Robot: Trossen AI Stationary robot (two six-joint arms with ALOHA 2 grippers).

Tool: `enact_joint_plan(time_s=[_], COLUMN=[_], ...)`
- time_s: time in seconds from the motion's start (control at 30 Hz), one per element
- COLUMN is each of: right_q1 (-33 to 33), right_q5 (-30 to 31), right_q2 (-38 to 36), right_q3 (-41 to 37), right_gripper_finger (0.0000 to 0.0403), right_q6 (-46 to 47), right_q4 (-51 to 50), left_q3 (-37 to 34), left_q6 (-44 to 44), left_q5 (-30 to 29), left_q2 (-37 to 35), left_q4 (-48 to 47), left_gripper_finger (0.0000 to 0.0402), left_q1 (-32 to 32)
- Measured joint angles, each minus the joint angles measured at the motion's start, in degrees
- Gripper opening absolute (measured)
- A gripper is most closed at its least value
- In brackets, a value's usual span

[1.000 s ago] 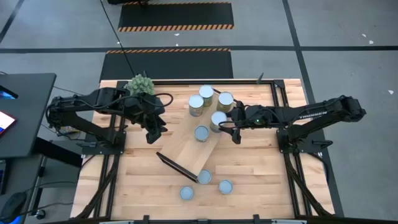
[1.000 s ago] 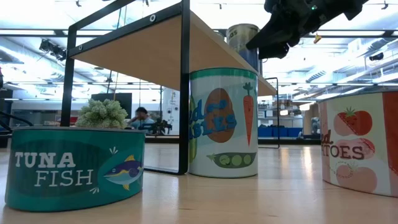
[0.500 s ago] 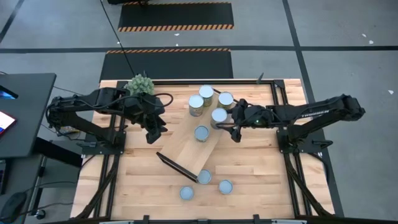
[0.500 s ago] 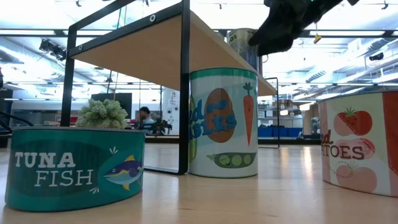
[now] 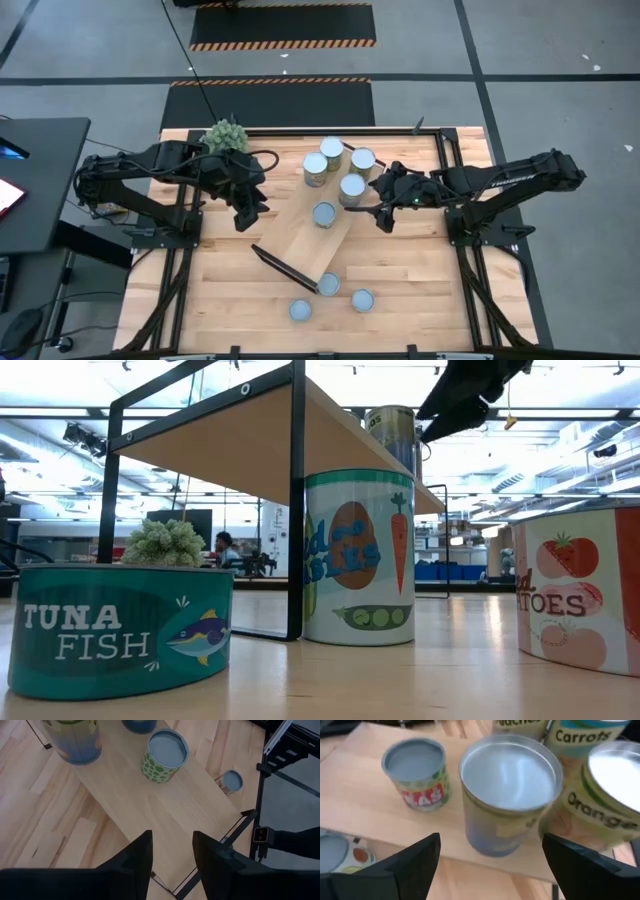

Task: Pick and place cans onto a shelf
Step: Put the canned peas on the shelf

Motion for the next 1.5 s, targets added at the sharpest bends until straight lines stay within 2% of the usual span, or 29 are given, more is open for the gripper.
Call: enact_joint_plan(time_s=[0.4,0.57,0.77,0.97,1.07,1.2,1.33,1.4,1.5], right_q1=[1.61,3.39,4.09,2.82,1.57,1.81,3.78,4.22,2.71], right_q5=[-7.42,-7.56,-7.16,-2.63,-3.63,-8.05,-6.71,-5.08,-5.95], right_q2=[7.30,7.35,6.38,6.75,7.50,7.98,7.83,7.73,8.25], right_q3=[0.05,0.09,0.09,0.09,0.07,0.23,4.72,9.45,16.70], right_gripper_finger=[0.0348,0.0348,0.0348,0.0348,0.0348,0.0348,0.0348,0.0348,0.0348], right_q6=[1.71,-0.10,1.83,3.25,2.04,1.08,1.30,-1.99,-9.95], right_q4=[5.56,9.89,5.22,4.75,7.89,13.09,5.51,-0.02,-6.70], left_q3=[0.00,0.00,0.00,0.00,0.00,0.00,0.02,0.02,0.00], left_q6=[0.17,0.32,0.30,0.36,0.38,0.38,0.36,0.35,0.44], left_q5=[0.07,0.07,0.06,0.04,0.04,0.02,0.03,0.02,0.00], left_q2=[0.00,0.00,0.00,0.00,0.00,-0.02,-0.02,0.00,0.00], left_q4=[-0.01,0.01,-0.04,0.07,0.08,0.07,0.09,0.23,0.34], left_gripper_finger=[0.0146,0.0146,0.0146,0.0146,0.0146,0.0146,0.0146,0.0146,0.0146], left_q1=[-0.01,-0.02,0.00,0.00,-0.02,-0.02,-0.02,0.00,0.00])
